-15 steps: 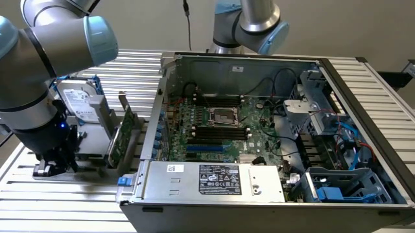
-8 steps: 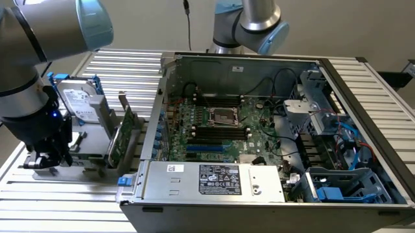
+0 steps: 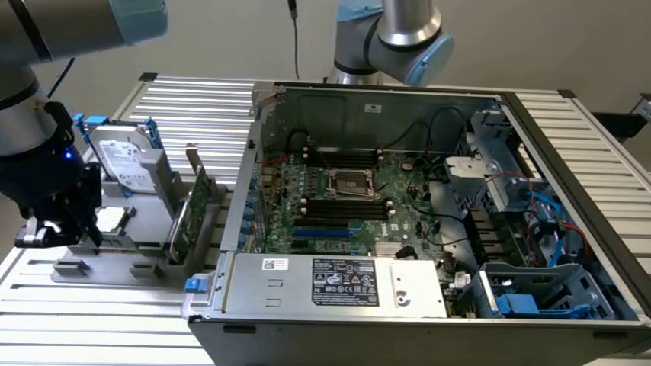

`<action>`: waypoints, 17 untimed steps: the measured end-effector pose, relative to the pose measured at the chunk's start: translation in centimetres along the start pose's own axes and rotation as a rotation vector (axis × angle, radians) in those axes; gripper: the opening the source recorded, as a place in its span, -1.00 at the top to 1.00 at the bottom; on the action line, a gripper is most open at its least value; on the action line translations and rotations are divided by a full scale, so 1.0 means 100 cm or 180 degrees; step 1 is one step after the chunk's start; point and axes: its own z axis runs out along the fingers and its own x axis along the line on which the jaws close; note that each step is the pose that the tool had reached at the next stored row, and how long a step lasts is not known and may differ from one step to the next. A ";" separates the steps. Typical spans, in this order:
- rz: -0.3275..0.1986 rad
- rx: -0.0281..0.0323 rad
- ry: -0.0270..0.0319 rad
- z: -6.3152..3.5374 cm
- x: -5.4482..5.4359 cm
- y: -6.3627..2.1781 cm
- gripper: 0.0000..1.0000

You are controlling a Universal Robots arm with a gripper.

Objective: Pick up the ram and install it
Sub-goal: 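Pick up the ram and move it above insertion slot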

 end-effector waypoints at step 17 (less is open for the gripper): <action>-0.0002 -0.0045 -0.0021 -0.0668 0.002 -0.0248 0.72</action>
